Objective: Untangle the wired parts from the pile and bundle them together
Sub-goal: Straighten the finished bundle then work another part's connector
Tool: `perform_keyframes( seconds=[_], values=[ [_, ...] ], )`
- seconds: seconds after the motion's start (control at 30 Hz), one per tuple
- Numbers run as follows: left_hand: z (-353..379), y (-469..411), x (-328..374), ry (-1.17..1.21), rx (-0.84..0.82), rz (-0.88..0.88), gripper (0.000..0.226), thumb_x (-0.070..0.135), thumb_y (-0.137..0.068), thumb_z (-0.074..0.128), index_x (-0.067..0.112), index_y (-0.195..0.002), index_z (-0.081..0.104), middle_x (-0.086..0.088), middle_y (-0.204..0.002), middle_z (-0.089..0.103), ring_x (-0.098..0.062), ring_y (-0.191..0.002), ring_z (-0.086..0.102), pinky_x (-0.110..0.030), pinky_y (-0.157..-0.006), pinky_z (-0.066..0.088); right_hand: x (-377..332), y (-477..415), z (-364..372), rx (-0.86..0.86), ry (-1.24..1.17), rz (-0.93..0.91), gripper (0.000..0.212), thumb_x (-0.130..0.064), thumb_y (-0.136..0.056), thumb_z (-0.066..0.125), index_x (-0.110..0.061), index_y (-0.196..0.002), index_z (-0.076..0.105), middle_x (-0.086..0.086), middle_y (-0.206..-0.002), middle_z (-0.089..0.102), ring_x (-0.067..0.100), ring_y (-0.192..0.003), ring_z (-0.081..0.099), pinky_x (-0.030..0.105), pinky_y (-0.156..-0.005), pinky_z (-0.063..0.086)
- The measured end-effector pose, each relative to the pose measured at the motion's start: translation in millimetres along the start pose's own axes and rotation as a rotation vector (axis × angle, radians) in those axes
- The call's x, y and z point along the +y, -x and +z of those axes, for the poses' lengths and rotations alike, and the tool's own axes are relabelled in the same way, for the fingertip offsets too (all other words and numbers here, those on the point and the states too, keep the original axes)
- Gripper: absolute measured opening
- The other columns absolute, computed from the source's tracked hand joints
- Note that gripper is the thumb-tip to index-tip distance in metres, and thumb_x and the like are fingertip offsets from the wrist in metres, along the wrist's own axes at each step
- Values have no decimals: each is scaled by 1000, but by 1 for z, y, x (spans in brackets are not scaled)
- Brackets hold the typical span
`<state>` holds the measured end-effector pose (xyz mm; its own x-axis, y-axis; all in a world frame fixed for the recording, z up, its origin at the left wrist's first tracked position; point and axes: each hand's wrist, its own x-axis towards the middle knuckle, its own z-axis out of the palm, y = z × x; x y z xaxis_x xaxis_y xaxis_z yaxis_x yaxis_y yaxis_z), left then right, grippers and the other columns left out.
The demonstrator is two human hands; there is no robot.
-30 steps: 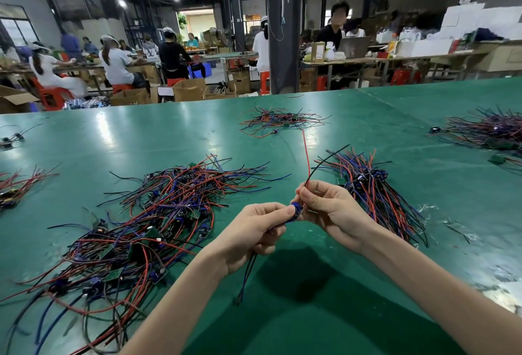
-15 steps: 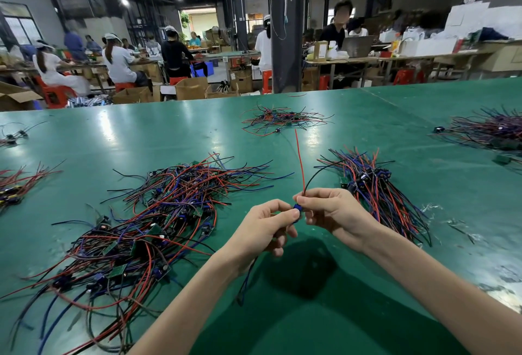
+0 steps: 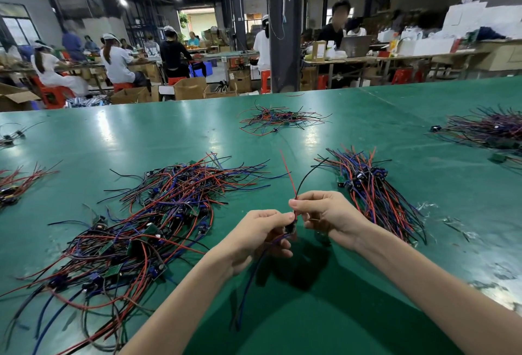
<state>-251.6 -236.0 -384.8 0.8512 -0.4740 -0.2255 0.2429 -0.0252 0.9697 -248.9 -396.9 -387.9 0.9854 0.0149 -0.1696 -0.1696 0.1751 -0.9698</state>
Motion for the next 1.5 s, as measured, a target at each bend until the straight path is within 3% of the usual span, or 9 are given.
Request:
perform_keyframes(
  seconds=[0.3, 0.43, 0.57, 0.7, 1.0, 1.13, 1.27, 1.43, 1.5],
  values=[
    [-3, -3, -2, 70, 47, -26, 20, 18, -91, 59, 0, -95, 67, -15, -78, 61, -22, -64, 55, -33, -58, 58, 5, -3, 2, -90, -36, 68, 14, -5, -73, 73, -10, -67, 62, 1, -57, 58, 7, -48, 47, 15, -42, 42],
    [-5, -2, -2, 108, 22, -55, 14, 11, -87, 63, 1, -78, 67, -9, -64, 53, -13, -49, 56, -29, -56, 57, 8, -6, 3, -79, -61, 64, 13, -8, -71, 75, -13, -68, 62, -1, -57, 57, 6, -49, 47, 16, -46, 44],
    [-3, -3, -5, 77, 6, -60, 7, 6, -87, 63, 2, -83, 68, -8, -65, 54, -8, -45, 50, -28, -54, 57, 10, -7, 4, -130, -82, 65, 15, -16, -66, 75, -12, -71, 62, 1, -60, 61, 6, -48, 50, 16, -50, 46],
    [-4, -3, -4, 36, 41, -71, 21, 6, -86, 64, 11, -67, 72, -7, -60, 59, -15, -45, 58, -25, -49, 55, 13, -8, 5, -151, -82, 41, 21, -20, -56, 78, -12, -66, 62, 2, -62, 60, 10, -55, 50, 19, -56, 49],
    [-8, -2, -2, -46, 18, -100, 6, 12, -81, 70, 9, -77, 72, -8, -75, 63, -17, -51, 61, -24, -53, 55, 14, -7, 8, -180, -120, 33, 20, -10, -60, 73, -4, -74, 61, 4, -63, 60, 12, -52, 58, 22, -51, 55],
    [-10, -5, -4, -84, 17, -96, 5, 12, -80, 72, 9, -75, 71, -3, -66, 65, -10, -50, 61, -20, -50, 52, 14, -6, 8, -210, -105, 54, 16, -8, -62, 71, -3, -76, 65, 3, -63, 64, 9, -52, 60, 20, -51, 54],
    [-10, -5, -3, -73, 30, -78, 10, 12, -79, 73, 3, -83, 72, -3, -63, 64, -8, -43, 57, -17, -44, 47, 14, -7, 7, -195, -115, 54, 15, -12, -63, 73, -6, -70, 62, 3, -60, 61, 9, -49, 57, 20, -50, 54],
    [-9, -10, -5, -90, 40, -65, 18, 4, -83, 67, 5, -67, 59, 1, -51, 54, -6, -39, 50, -18, -43, 46, 16, -9, 10, -132, -68, 27, 21, -14, -58, 77, -5, -66, 60, 3, -55, 60, 10, -47, 53, 20, -48, 52],
    [-7, -13, -6, -96, 56, -52, 19, 2, -83, 66, 4, -68, 55, -3, -57, 48, -6, -40, 45, -18, -43, 46, 16, -11, 12, -53, -44, -9, 23, -13, -56, 80, -6, -62, 59, 4, -52, 55, 11, -47, 47, 22, -50, 48]
  ],
)
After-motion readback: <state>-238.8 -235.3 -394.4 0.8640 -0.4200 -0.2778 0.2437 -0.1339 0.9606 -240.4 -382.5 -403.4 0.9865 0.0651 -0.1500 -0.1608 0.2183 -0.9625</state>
